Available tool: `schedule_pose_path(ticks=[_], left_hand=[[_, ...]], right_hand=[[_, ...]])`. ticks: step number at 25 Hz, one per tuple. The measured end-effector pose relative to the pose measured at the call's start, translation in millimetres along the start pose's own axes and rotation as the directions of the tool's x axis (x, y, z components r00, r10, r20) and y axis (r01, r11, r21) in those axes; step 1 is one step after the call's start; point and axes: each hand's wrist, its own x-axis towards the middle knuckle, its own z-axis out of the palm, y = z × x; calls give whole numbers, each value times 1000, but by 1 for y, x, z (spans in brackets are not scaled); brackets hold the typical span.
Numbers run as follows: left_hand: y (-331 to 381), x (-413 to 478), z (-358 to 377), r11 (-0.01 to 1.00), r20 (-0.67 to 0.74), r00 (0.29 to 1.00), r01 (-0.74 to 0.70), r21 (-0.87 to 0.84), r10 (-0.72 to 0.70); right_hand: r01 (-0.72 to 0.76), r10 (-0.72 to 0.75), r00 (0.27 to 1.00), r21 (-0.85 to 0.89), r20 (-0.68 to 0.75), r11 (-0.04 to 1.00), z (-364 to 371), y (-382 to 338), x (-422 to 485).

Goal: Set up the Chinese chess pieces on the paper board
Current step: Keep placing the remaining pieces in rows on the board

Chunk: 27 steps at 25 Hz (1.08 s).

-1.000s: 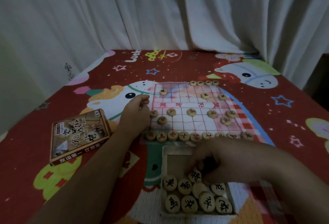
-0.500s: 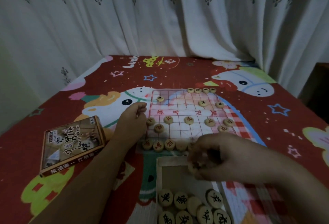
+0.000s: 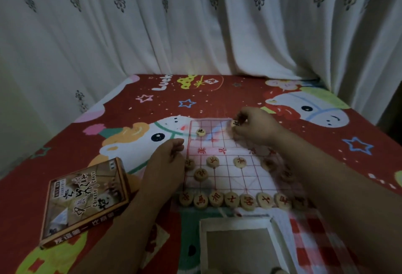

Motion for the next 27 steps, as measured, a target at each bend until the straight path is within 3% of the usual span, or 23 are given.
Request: schedule_pose_path(ticks=[7,17,23,27], left_hand=[[-1,2,1,1000,-17,1000,-2,21,2],[-5,3,2,1000,-30,999,-9,-4,9],[-4,3,0,999,-41,999,-8,-31,7],[-1,1,0,1000,-23,999,-26,6,26]], right_hand=[[-73,73,997,-140,-9,987,13,9,53],[-51,81,995,-424,53,904,26,11,71],[26,-95,965,-273,-244,962,-13,11,37],[107,-82,970,102,-230,989,-32,-11,-50]])
